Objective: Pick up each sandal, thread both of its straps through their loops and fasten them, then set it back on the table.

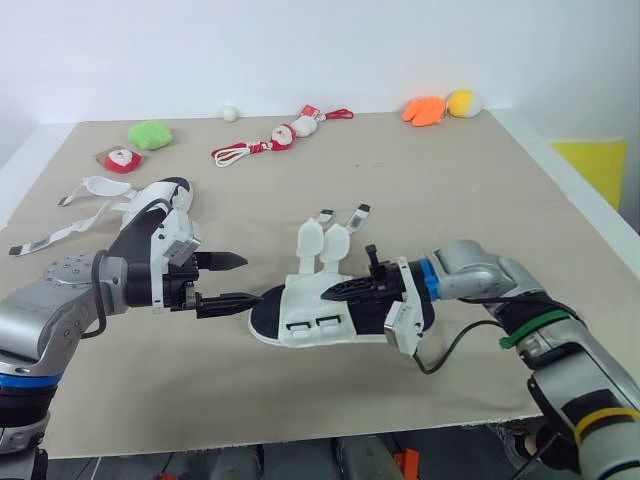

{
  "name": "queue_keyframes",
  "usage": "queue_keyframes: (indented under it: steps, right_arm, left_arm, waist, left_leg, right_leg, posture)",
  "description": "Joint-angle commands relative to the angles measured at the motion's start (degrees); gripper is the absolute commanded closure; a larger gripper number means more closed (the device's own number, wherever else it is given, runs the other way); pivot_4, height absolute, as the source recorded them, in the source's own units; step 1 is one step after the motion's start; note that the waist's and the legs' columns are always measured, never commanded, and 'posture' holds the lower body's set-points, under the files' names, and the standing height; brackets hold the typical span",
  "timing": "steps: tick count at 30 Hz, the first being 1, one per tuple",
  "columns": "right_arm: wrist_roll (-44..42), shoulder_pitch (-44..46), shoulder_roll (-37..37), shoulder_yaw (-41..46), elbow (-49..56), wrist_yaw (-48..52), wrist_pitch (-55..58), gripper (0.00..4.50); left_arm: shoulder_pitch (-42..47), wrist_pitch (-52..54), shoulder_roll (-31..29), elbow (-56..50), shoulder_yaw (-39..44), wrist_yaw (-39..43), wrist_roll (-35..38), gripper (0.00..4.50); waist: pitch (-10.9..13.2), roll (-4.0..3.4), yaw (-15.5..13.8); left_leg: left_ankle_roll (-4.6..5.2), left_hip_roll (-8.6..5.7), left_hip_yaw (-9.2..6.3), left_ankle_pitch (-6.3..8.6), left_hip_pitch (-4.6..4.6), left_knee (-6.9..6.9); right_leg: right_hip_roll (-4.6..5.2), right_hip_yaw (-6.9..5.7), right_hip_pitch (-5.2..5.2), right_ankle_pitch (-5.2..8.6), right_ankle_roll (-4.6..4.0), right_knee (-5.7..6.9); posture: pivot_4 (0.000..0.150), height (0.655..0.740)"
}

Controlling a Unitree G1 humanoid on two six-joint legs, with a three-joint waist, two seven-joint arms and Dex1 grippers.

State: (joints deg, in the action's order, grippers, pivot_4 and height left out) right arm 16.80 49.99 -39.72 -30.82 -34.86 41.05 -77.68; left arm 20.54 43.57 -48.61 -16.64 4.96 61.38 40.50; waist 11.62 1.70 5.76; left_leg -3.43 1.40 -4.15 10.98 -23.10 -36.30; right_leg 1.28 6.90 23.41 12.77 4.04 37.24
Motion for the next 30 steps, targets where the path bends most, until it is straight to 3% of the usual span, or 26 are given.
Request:
queue_keyframes:
  steps: [1, 13, 17, 23, 30]
  right_arm:
    - [-4.13, 2.27, -2.11, 0.99, -0.58, -1.09, -2.45, 4.43]
    - [-1.23, 2.04, -2.36, 0.88, -5.2, -2.38, -5.09, 4.43]
    - [-4.14, 2.11, -3.9, -0.59, -5.75, -1.41, -4.32, 2.98]
    - [-15.55, 0.85, -9.02, -2.78, -5.46, 3.38, -0.17, 0.04]
    - [-35.6, -2.31, -15.24, 2.05, -2.43, 22.79, 18.06, 0.04]
  left_arm:
    - [0.14, -0.66, -0.57, -1.15, 1.71, -0.1, 0.41, 0.0]
    - [0.09, -0.63, -0.14, -1.66, 0.6, 0.0, 0.22, 0.0]
    - [0.51, -0.53, -0.23, -1.44, 0.53, 0.2, 0.19, 0.0]
    - [1.02, -1.02, -0.28, -1.14, 0.65, 0.57, -0.05, 0.0]
    - [1.37, -3.11, 0.85, -1.72, -1.14, 0.33, -1.44, 0.0]
  waist:
    - [0.0, 0.0, 0.01]
    - [0.0, 0.0, 0.03]
    - [0.0, 0.0, 0.03]
    - [0.0, 0.0, 0.02]
    - [0.0, 0.0, -0.03]
  left_leg:
    - [0.0, 0.0, 0.0, 0.0, 0.0, 0.0]
    - [0.0, 0.01, 0.0, 0.0, 0.01, 0.0]
    - [0.0, 0.0, 0.0, 0.0, 0.01, 0.0]
    - [0.0, 0.0, 0.0, 0.0, 0.01, 0.0]
    - [0.0, 0.0, 0.0, 0.0, 0.03, -0.01]
  right_leg:
    - [0.0, 0.0, 0.0, 0.01, -0.03, 0.0]
    - [-0.01, 0.0, 0.0, 0.01, -0.03, 0.0]
    - [0.0, 0.0, -0.01, 0.01, -0.03, 0.0]
    - [0.0, 0.01, -0.02, 0.04, -0.07, 0.0]
    - [0.01, 0.01, -0.05, 0.03, -0.06, 0.0]
  posture:
    - [0.15, 0.74]
    - [0.15, 0.74]
    - [0.15, 0.74]
    - [0.15, 0.74]
    - [0.15, 0.74]
